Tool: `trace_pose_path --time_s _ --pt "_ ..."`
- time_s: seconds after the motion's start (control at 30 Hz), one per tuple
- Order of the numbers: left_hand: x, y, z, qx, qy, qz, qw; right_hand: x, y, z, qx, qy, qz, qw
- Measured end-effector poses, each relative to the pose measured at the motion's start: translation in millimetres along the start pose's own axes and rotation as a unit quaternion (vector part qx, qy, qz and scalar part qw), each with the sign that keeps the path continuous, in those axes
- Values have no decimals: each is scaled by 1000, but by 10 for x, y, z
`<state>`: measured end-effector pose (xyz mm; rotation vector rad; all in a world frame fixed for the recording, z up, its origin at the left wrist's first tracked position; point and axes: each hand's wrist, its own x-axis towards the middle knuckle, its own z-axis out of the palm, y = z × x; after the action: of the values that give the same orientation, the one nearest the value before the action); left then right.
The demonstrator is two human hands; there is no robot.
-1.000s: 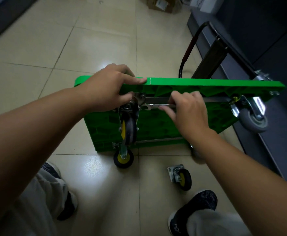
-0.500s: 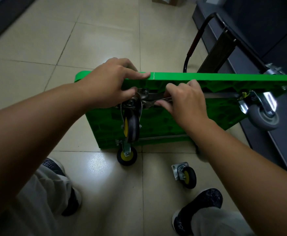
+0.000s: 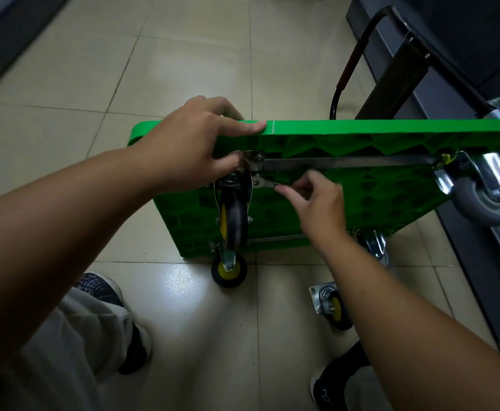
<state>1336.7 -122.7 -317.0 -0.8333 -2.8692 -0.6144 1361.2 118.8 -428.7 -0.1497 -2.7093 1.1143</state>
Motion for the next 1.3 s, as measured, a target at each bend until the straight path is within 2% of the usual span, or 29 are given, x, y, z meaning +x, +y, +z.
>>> trace_pose_path --time_s 0.03,0.07,0.13,0.2,0.27,0.3,0.37,0.43,0.47,0.5,0.53,0.57,0.6,0.7,0.77,0.9,1.0,1.3 --pt "-5 5 -7 2 -1 0 1000 -70 10 105 111 -30 81 990" --pt "-9 5 -13 3 -1 1 1000 -166 -12 228 210 -51 149 965" --pt "-9 11 -20 2 -4 -1 1000 -384 -71 516 338 -55 247 906" --pt "-13 13 -23 0 -7 -4 1000 -540 -146 728 428 -28 292 855" --pt "-15 -2 -26 -1 -8 1 1000 -569 -166 751 459 -29 300 835" --pt "-10 -5 -29 -2 -7 4 1000 -557 -151 691 445 -47 297 843" --pt "-3 0 -38 -7 -8 1 1000 -553 -28 506 365 -93 278 884" --pt "-3 -2 -42 -12 -9 -1 1000 -530 170 289 178 -136 230 947" --pt "0 -5 -38 -14 -7 2 1000 -494 262 158 13 -179 187 966" --pt "5 -1 -38 -16 -4 4 1000 -452 317 12 -171 -226 132 950" --pt "12 2 -35 -18 -3 5 1000 -407 320 -134 -317 -256 65 911" --pt "16 2 -33 -20 -1 6 1000 -347 283 -279 -407 -255 -6 877" --pt "15 -3 -29 -20 0 6 1000 -275 196 -408 -448 -229 -74 861" --pt "-2 -9 -14 -23 3 9 1000 -101 -158 -639 -401 -39 -263 877" --pt "-2 1 -10 -24 6 10 1000 21 -366 -677 -382 41 -334 860" --pt "5 -4 -5 -23 10 15 1000 216 -624 -598 -423 69 -355 831" --pt "6 -12 -1 -23 8 15 1000 243 -657 -480 -443 74 -344 824" --pt "11 0 3 -10 12 9 1000 166 -538 -340 -403 128 -335 842"
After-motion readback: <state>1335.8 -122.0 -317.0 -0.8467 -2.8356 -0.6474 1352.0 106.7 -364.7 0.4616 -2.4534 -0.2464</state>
